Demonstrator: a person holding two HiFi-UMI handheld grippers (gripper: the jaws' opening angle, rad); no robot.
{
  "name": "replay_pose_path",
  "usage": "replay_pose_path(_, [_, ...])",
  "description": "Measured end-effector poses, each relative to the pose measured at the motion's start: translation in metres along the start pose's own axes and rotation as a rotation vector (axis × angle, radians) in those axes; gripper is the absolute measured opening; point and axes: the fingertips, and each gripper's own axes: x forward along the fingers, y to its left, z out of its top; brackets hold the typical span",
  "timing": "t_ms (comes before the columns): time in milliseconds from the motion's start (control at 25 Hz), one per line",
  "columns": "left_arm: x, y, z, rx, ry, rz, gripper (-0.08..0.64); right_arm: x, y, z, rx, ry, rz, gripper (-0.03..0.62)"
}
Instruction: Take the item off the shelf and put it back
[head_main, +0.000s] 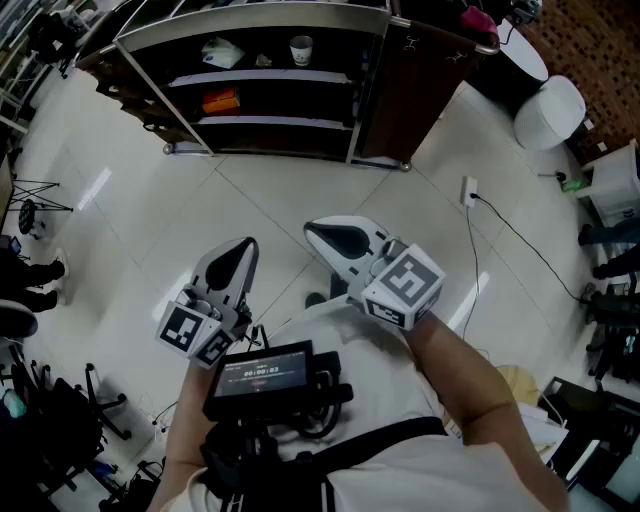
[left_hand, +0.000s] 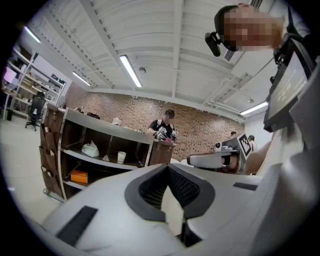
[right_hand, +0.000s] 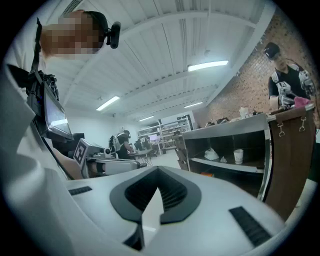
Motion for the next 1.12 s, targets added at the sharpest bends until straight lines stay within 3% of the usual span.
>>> replay_pose_path(320, [0.061,0.039,0.015,0.013,0.006,-0.010,-0.009,0.050,-0.057,-0.007,0.034,0.002,0.050,0.006])
replay_pose_path(640, [0.150,0.097,0.047,0.029,0.020,-0.021,-0.009,0.102,-0.151,0.007,0.029,0.030,0.086,0.006])
replay_pose_path(840, [0.200,0.128,0.054,0.040,0.060,-0.009,-0.009,0.127,-0.211,0.018,0.036,0.011,0.095,0.006])
replay_pose_path(1120, [0.248,0.148,0.057,0.046,0.116,-0.027,-0.009,0.158,-0.262,0.029,0.048,-0.003,0.142,0.005])
